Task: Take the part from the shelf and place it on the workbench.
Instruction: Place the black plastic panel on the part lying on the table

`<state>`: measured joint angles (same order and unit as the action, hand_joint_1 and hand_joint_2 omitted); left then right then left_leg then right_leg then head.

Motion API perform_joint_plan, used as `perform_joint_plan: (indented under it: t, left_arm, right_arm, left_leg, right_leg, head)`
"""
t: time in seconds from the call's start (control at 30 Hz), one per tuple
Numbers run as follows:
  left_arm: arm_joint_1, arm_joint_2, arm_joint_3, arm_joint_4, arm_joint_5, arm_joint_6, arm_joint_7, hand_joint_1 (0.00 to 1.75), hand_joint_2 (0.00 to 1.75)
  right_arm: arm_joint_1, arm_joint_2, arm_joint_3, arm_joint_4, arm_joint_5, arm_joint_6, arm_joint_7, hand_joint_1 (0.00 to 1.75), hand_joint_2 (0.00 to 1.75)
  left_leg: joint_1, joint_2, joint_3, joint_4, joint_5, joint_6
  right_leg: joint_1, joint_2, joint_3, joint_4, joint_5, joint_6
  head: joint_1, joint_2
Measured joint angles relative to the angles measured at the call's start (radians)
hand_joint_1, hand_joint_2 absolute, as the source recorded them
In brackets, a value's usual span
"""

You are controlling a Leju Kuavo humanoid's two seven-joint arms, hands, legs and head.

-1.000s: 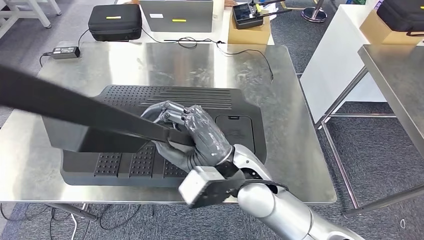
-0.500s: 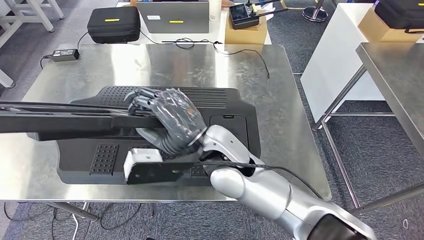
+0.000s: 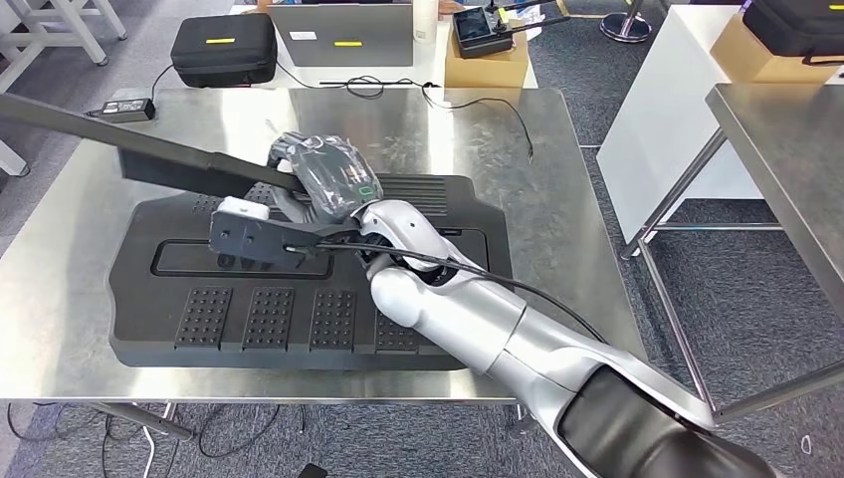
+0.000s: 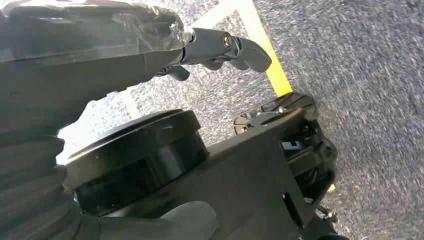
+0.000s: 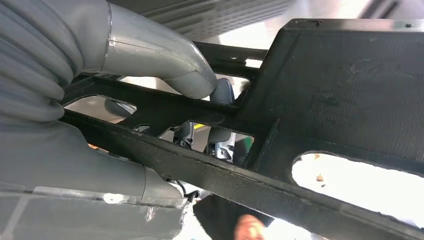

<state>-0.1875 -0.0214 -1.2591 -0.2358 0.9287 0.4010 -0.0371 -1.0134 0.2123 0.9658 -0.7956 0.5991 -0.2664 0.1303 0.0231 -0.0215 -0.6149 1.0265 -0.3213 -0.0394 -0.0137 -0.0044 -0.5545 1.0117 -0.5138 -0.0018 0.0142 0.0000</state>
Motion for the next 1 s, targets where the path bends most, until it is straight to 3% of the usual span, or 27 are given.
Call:
perform_joint_plan:
  t: [0.33,0.47,0.77,0.93,1.0]
  left_arm:
    - [-0.009,0.0,-0.001,0.0,-0.022,-0.027,0.01,0.0,1.75]
    - [-0.011,0.0,-0.002,0.0,-0.045,-0.04,0.013,0.0,1.75]
    - [-0.021,-0.004,-0.009,0.0,-0.123,-0.037,0.022,0.0,1.75]
    - [-0.029,-0.006,-0.013,0.0,-0.152,-0.026,0.028,0.0,1.75]
    - [-0.032,-0.006,-0.014,0.0,-0.163,-0.026,0.031,0.0,1.75]
  right_arm:
    - [-0.018,0.03,0.01,0.161,0.025,-0.041,0.035,1.75,1.75]
    - [-0.021,0.033,0.014,0.192,0.074,-0.065,0.087,1.75,1.75]
    - [-0.021,0.021,0.054,0.233,0.298,-0.151,0.205,1.75,1.75]
    - [-0.026,0.011,0.11,0.245,0.532,-0.174,0.293,1.75,1.75]
    - [-0.029,0.01,0.136,0.248,0.605,-0.145,0.275,1.75,1.75]
  left_leg:
    - [0.0,0.0,0.0,0.0,0.0,0.0]
    - [0.0,0.0,0.0,0.0,0.0,0.0]
    - [0.0,0.001,0.001,0.0,0.0,0.0]
    - [0.0,0.001,0.001,0.0,0.0,0.0]
    - [0.0,0.002,0.001,0.0,0.0,0.0]
  right_leg:
    - [0.0,0.0,-0.001,0.0,0.0,0.0]
    - [0.0,0.0,-0.001,0.0,0.0,0.0]
    - [0.0,0.001,-0.001,0.0,0.001,-0.001]
    - [0.0,0.001,-0.001,0.0,0.001,-0.001]
    - [0.0,0.002,-0.001,0.0,0.001,-0.001]
  head:
    - [0.0,0.0]
    - [-0.001,0.0]
    - [0.0,0.0]
    - [0.0,0.0]
    - [0.0,0.0]
